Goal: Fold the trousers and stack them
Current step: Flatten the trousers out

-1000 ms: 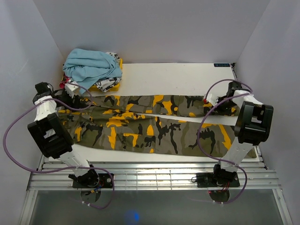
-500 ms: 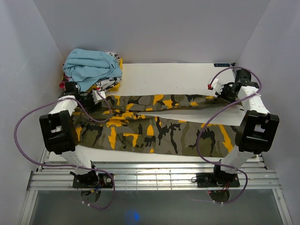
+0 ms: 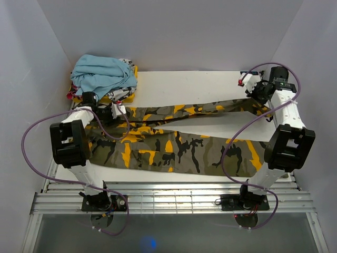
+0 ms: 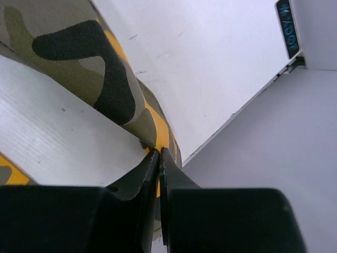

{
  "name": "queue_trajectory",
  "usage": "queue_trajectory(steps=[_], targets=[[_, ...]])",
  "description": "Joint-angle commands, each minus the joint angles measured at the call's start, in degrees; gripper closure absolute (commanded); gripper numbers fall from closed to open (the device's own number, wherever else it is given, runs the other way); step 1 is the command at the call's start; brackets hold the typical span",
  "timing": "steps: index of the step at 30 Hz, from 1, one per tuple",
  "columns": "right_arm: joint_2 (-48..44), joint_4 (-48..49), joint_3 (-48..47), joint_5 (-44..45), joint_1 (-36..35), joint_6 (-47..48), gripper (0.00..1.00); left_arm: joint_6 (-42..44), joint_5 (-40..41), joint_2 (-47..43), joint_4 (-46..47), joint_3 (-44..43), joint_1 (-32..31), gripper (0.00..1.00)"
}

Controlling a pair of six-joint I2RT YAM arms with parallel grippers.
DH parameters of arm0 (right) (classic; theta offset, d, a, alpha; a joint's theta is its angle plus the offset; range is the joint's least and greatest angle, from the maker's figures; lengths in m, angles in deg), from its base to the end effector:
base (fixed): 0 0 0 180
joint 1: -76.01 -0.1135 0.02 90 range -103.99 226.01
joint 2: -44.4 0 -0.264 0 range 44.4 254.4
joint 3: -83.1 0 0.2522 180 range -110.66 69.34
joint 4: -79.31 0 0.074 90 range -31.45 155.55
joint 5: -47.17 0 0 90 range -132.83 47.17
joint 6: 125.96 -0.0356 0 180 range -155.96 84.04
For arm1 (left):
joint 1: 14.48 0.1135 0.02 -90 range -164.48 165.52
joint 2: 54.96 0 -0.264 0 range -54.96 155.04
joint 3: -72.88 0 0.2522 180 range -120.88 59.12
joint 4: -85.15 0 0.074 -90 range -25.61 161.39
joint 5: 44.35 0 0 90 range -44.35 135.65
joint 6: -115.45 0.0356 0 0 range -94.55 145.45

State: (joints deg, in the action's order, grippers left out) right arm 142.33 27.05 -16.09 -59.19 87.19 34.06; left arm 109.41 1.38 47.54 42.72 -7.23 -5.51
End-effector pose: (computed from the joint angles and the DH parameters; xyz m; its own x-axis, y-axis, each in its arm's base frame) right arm 0.3714 -0.0632 0.2965 -0.2719 -0.8655 -0.4208 -0.7124 0.4750 -0.5166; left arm 0.3522 0.0304 0.1851 0.0866 0.7346 -0.6730 0.9081 0.2196 0.3566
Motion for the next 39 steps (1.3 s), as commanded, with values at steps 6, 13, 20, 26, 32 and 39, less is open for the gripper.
queue_trajectory(steps=[6, 13, 20, 26, 32, 39], targets=[[-1.86, -0.52, -9.06, -4.03, 0.60, -6.91, 0.92, -3.45, 1.03, 0.33, 5.98, 1.91, -2.11, 0.51], [-7.04, -1.57, -7.47, -6.13, 0.60, -6.91, 0.92, -7.58, 1.12, -0.72, 11.61, 5.08, -3.35, 0.67], [-12.67, -2.37, -10.37, -7.28, 0.60, -8.67, 0.92, -7.33, 1.03, -3.44, 10.12, 7.45, -3.70, 1.00], [-16.10, -1.49, -11.16, -5.97, 0.60, -9.38, 0.92, -7.84, -2.22, -11.78, 8.10, 12.11, -3.61, 0.98], [-15.05, -0.44, -11.78, -3.86, 0.60, -9.02, 0.92, -13.13, -3.88, -22.59, 6.44, 16.94, -1.68, 0.30], [8.37, 2.82, -23.79, 4.13, 0.33, -14.46, 0.92, -20.31, -3.45, -29.82, 7.05, 22.23, -1.15, 0.24]])
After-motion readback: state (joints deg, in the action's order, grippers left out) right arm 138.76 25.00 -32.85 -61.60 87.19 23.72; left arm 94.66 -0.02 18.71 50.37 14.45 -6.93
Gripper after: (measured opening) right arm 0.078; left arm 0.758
